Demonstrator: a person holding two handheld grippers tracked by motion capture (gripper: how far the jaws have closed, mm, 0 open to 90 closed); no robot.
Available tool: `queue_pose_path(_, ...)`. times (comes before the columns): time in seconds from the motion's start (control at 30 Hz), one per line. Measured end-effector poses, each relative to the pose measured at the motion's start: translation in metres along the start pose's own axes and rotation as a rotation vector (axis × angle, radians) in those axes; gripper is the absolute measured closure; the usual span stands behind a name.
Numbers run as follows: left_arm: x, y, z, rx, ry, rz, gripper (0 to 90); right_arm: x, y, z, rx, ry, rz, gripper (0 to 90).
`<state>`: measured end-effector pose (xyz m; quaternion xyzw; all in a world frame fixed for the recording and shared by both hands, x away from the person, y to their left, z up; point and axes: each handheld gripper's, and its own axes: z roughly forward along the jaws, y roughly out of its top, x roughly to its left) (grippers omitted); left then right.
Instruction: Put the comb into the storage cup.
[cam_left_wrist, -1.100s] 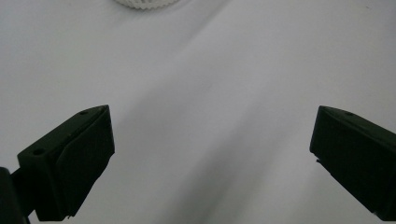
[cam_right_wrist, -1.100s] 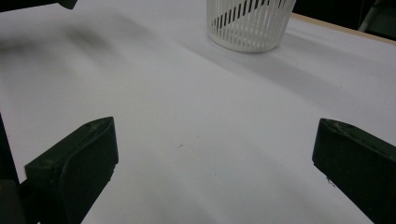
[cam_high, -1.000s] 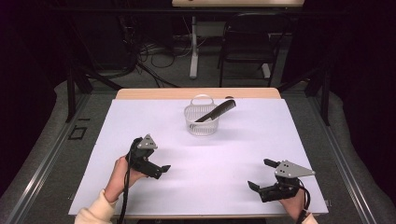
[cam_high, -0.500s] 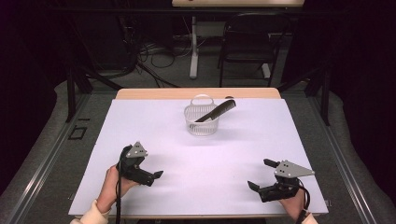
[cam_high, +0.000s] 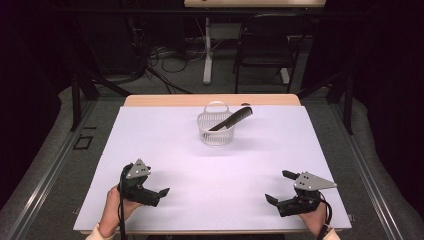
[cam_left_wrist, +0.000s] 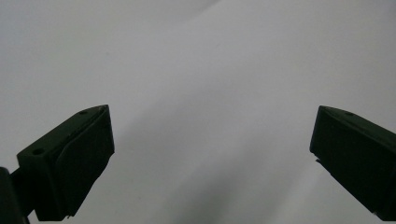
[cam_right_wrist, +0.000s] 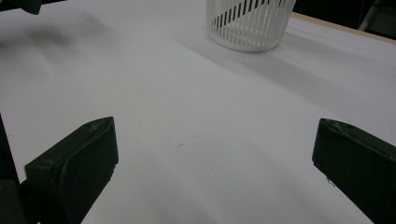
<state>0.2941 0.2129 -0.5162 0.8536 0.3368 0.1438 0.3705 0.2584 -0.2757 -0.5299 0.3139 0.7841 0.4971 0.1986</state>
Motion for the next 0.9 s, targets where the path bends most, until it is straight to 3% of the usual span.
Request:
queue_pose_path(0.2, -0.003, -0.006, -0.006, -0.032, 0.013, -0.008, 0.0, 0.000, 0.000, 0.000, 0.001, 0.000, 0.002, 0.0)
queue_pose_path(0.9, -0.008, -0.018, -0.016, -0.051, 0.041, -0.027, 0.0, 0.000, 0.000, -0.001, 0.000, 0.000, 0.002, 0.0)
